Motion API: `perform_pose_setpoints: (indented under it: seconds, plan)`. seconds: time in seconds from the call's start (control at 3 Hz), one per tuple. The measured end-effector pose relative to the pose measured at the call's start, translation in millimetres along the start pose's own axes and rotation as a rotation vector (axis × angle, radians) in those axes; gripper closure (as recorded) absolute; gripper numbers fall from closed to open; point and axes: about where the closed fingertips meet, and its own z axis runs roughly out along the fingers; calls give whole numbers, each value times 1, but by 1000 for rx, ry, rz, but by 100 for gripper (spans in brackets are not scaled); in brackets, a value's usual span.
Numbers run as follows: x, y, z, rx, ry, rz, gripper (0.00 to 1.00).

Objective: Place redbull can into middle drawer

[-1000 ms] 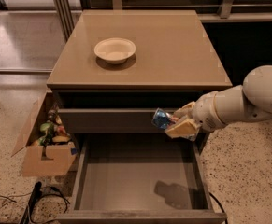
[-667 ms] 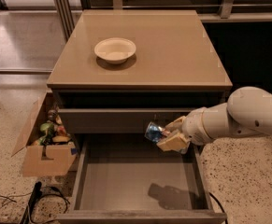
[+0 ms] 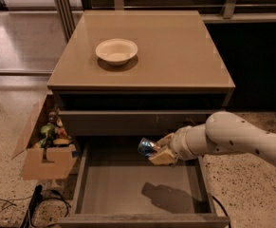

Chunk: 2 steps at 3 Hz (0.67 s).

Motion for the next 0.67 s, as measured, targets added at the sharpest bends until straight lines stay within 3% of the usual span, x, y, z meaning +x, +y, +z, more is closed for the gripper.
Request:
perform_pose_setpoints:
  seconds: [0.33, 0.67]
  plan:
    - [0, 0, 0, 0, 0, 0, 100]
    - [10, 4, 41, -46, -11, -9, 100]
